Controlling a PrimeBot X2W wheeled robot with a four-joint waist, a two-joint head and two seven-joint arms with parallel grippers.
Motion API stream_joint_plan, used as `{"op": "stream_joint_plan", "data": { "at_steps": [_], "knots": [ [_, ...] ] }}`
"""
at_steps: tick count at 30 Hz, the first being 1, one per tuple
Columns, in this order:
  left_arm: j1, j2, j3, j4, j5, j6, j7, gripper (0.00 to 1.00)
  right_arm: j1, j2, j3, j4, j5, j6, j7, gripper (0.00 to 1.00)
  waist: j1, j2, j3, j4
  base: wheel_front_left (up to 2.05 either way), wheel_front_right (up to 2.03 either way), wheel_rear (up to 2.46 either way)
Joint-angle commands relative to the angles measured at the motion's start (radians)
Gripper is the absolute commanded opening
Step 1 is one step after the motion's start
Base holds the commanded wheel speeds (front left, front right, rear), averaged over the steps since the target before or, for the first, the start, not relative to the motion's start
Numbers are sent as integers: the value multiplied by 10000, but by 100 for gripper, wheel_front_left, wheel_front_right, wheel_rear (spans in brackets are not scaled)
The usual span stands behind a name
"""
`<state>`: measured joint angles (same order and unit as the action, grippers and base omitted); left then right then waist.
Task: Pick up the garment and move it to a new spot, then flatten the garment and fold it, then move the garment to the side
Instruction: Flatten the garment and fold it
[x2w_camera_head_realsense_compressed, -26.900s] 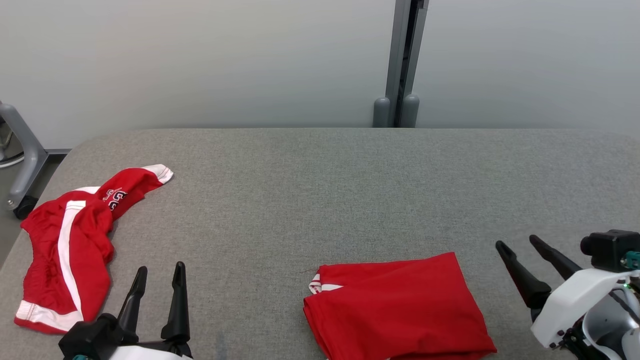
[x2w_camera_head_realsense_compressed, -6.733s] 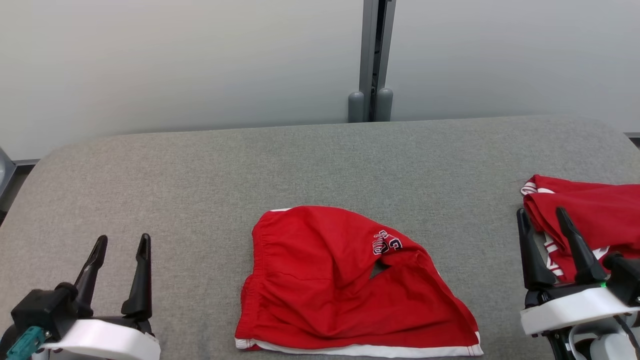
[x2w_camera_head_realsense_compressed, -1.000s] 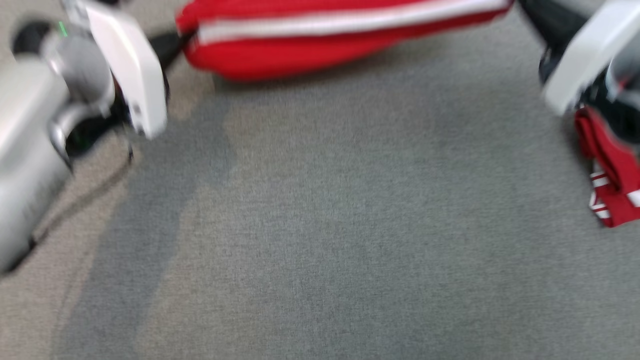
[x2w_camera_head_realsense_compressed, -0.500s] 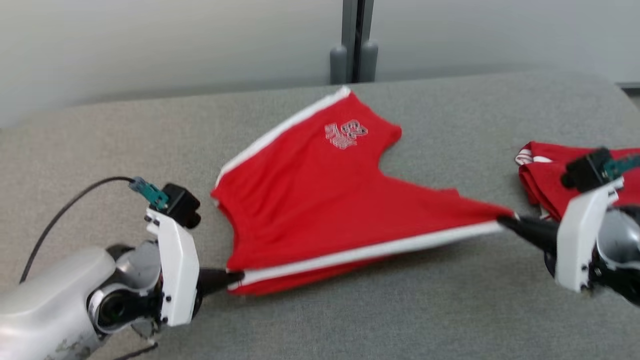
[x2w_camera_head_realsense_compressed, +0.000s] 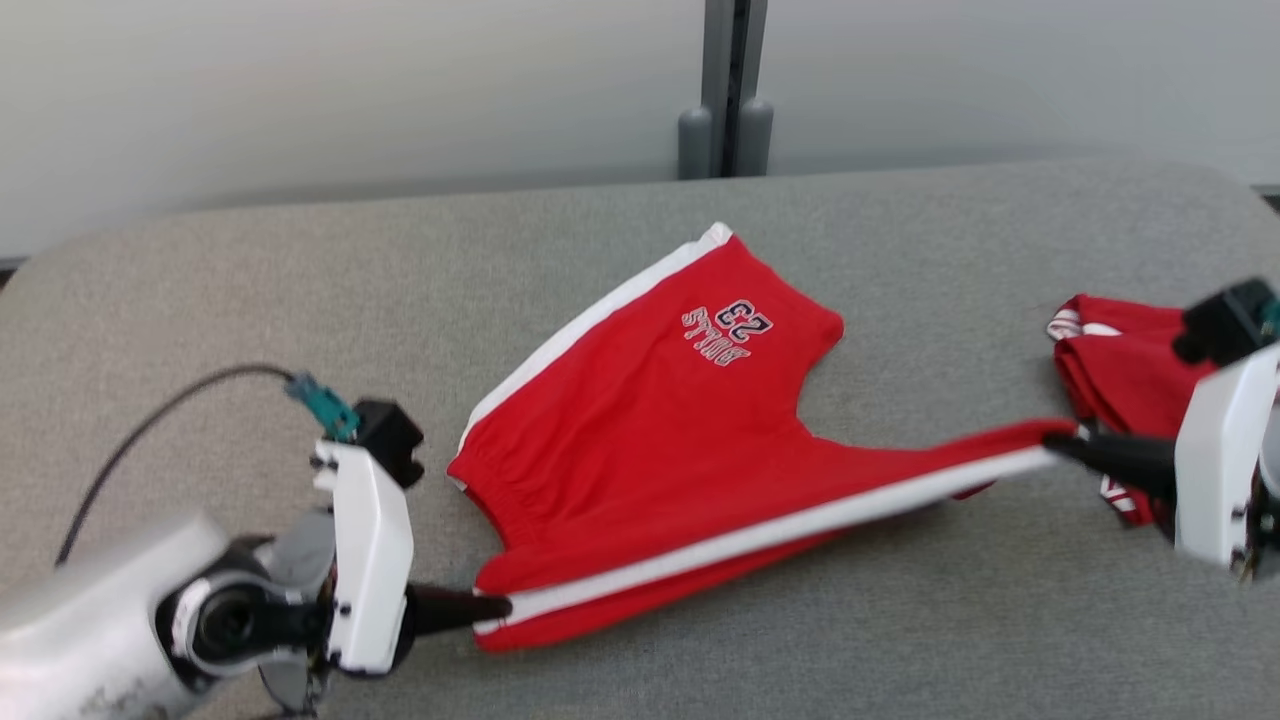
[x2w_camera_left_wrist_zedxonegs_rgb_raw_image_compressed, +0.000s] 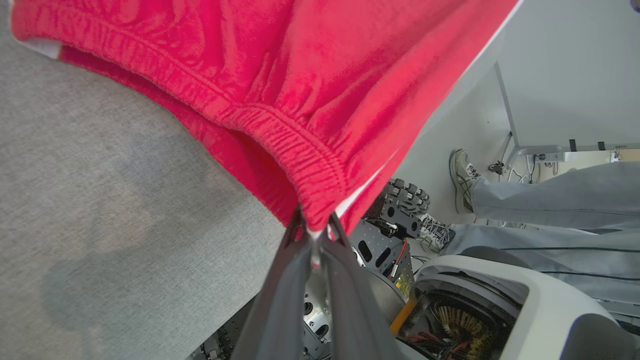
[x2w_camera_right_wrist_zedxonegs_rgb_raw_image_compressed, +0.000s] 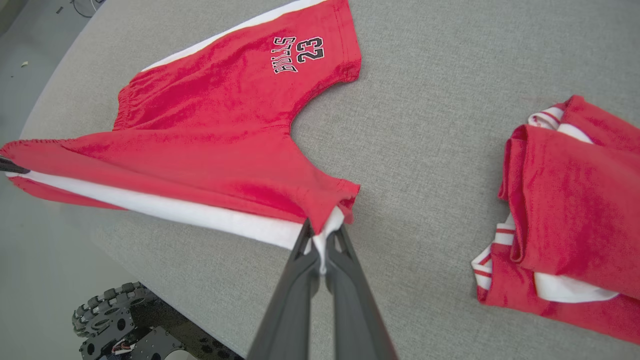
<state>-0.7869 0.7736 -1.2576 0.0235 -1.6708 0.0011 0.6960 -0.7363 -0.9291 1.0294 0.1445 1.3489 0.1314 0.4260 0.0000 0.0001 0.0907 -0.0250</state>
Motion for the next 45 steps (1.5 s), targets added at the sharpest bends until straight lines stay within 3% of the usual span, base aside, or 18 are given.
{"op": "stream_joint_plan", "data": {
  "at_steps": [1,6,12,22,31,45],
  "knots": [
    [-430,7,139,177,-217,89,425,0,-483,111,-283,314,114,-12,499,0,0,-1,635,242,0,0,0],
    [-1534,-308,553,606,-969,168,1616,0,-2009,817,-816,1331,275,-11,2171,0,0,-1,1651,642,0,0,0],
    [-2826,-859,1224,1188,-1531,376,2280,0,-3825,1847,-1044,2757,82,-8,3871,0,0,-1,2847,1204,0,0,0],
    [-4159,-1516,1561,1819,-1576,582,2874,0,-6052,3039,-1322,4503,-299,-6,5401,0,0,-1,4047,1976,0,0,0],
    [-4623,-1828,1854,2099,-1607,550,2838,0,-7191,3763,-1453,5577,-947,-6,5310,0,0,-1,4627,2499,0,0,0],
    [-4432,-1864,1920,2499,-1411,325,2609,0,-7486,3904,-1592,6363,-1425,-8,4426,0,0,-1,4889,2898,0,0,0]
  ]
}}
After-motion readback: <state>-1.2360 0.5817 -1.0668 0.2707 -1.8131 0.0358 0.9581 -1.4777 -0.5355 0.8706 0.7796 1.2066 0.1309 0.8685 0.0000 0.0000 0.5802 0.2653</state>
